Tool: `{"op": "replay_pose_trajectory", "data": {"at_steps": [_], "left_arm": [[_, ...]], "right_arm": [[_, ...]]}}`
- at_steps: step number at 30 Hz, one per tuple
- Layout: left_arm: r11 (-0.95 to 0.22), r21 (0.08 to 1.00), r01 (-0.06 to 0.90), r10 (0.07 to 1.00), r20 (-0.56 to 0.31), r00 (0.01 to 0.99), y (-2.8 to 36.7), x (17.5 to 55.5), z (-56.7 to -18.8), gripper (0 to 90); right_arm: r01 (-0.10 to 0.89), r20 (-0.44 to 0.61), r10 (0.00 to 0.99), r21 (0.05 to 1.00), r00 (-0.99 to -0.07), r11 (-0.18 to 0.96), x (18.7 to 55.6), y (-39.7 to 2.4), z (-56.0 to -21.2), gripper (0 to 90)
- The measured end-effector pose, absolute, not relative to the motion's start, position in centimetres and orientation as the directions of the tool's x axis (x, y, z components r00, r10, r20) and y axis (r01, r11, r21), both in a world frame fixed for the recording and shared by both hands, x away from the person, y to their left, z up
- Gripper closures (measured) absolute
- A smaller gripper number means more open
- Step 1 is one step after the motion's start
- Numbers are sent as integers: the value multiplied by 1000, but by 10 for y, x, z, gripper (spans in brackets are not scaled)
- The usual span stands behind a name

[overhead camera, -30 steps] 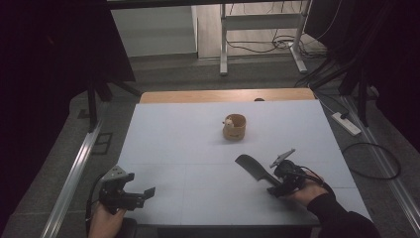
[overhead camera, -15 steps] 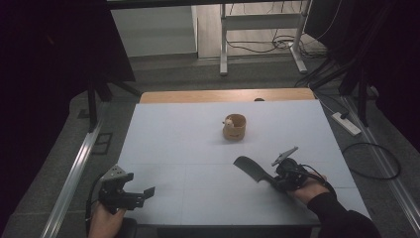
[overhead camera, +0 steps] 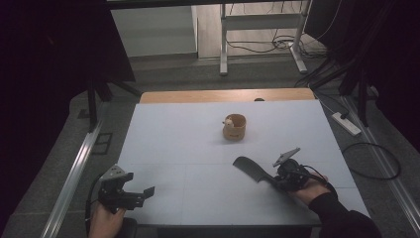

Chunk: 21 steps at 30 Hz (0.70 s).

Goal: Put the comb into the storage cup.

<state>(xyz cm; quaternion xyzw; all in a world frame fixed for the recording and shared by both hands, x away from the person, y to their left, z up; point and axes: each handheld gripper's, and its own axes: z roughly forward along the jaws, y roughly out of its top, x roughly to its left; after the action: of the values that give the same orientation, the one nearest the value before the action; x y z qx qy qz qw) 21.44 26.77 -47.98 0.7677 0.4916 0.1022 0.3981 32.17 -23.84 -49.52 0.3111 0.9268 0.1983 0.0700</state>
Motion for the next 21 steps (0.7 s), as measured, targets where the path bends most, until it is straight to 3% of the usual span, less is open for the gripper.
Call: {"op": "replay_pose_trajectory", "data": {"at_steps": [21], "left_arm": [[-260,745,614,767,-227,600,250,228,-474,0]], "right_arm": [[452,-37,562,551,-827,702,311,-243,-476,726]]}}
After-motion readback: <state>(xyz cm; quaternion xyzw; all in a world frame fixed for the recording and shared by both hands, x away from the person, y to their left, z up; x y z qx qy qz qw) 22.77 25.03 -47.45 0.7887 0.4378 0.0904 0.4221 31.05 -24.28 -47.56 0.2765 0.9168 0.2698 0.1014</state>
